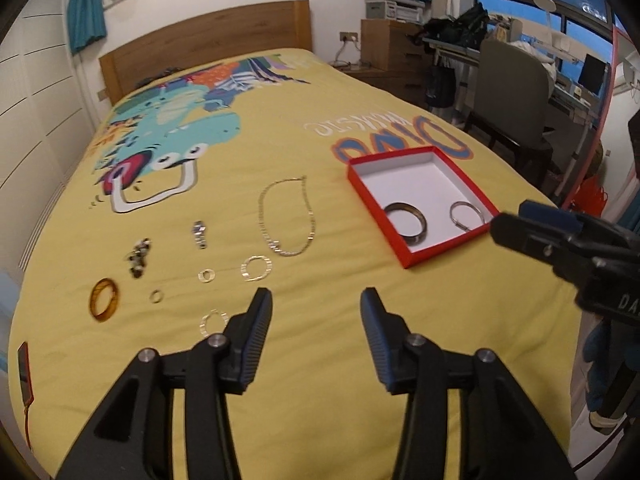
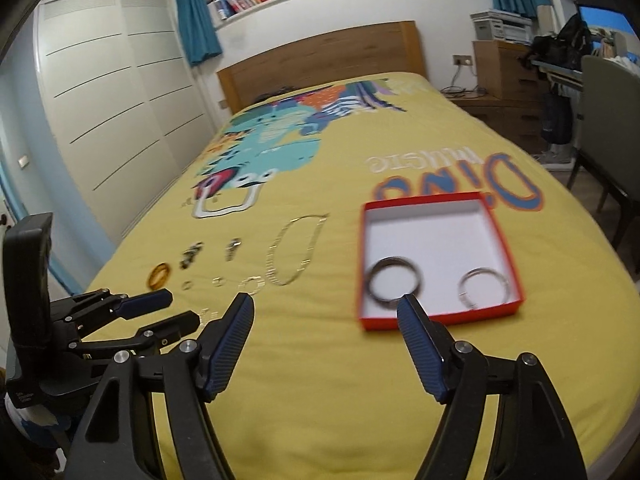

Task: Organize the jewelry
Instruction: 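Withdraw both tools from the box back over the jewelry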

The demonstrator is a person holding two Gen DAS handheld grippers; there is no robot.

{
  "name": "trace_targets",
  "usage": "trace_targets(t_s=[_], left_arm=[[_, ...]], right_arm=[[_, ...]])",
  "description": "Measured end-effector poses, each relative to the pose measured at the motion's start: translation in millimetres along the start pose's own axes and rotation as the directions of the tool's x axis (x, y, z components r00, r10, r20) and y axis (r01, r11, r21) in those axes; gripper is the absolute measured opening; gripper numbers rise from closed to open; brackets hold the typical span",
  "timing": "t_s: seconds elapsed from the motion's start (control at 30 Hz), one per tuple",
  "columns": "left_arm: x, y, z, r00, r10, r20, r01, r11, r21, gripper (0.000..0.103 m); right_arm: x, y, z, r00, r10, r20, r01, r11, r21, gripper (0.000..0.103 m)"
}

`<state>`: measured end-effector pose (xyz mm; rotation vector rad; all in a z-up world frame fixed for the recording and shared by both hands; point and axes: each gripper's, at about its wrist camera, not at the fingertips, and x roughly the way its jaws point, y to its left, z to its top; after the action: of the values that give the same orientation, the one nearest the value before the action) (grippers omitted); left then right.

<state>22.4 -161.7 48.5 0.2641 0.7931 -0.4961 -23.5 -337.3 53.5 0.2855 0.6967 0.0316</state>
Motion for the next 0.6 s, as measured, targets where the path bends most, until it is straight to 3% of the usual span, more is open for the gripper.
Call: trace_targets(t_s=[0.3, 0.6], left_arm=[[-53, 55, -31, 0.997, 0.051, 0.063, -0.046, 0.996, -0.080, 0.057], [-79, 92, -53, 0.986, 0.138, 0.093, -0.123, 0.981, -0.150, 0.058]], right_arm=[[2, 67, -17, 0.999, 0.018, -0.033, -0.021, 0.997, -0.068, 0.073], [-1, 104, -26, 1.000, -0.010, -0.028, 0.007, 0.993, -0.117, 0.071]])
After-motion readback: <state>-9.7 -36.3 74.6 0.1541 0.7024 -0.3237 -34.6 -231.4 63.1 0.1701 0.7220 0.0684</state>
